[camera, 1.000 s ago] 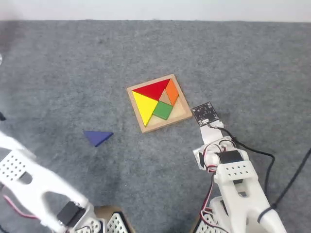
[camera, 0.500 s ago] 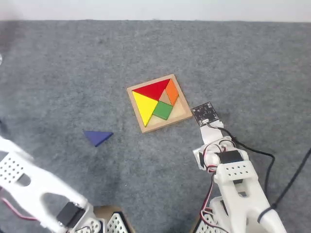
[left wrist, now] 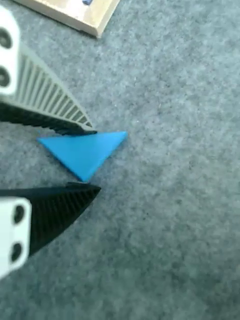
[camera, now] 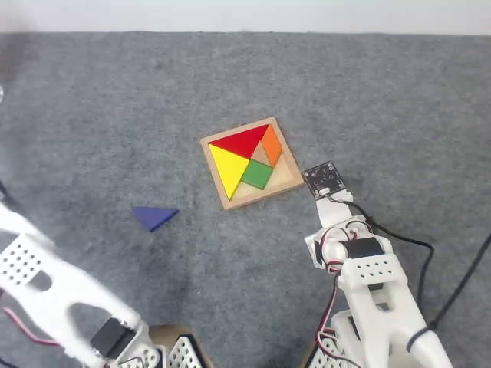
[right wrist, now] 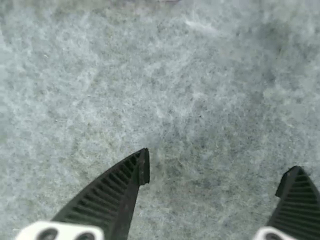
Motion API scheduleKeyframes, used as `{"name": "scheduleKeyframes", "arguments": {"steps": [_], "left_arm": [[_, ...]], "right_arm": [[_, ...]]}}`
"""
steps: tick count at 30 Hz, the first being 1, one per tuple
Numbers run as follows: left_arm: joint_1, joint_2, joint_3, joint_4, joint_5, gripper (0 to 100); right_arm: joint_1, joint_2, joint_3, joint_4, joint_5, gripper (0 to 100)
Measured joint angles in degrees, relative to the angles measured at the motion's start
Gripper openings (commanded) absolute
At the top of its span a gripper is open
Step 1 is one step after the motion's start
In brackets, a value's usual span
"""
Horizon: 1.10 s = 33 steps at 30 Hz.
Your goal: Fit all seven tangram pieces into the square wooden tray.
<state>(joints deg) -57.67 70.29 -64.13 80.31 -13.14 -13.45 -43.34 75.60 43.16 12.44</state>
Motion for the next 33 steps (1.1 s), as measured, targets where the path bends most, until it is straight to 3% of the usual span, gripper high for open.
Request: {"name": "scheduleKeyframes", "arguments": {"steps": [21,27,33], "left_arm": [[3.52,-1.49,4.40,4.31,-1.93,11],[6.15,-1.58,4.75,7.12,-7.12,11],[6.86,-2.29,4.92,7.56,-9.58,21]], "right_arm": [[0.00,0.00,0.00,0.00,0.00,40.1],[0.00,0.00,0.00,0.00,0.00,40.1],[0.00,0.00,0.00,0.00,0.00,40.1]]}}
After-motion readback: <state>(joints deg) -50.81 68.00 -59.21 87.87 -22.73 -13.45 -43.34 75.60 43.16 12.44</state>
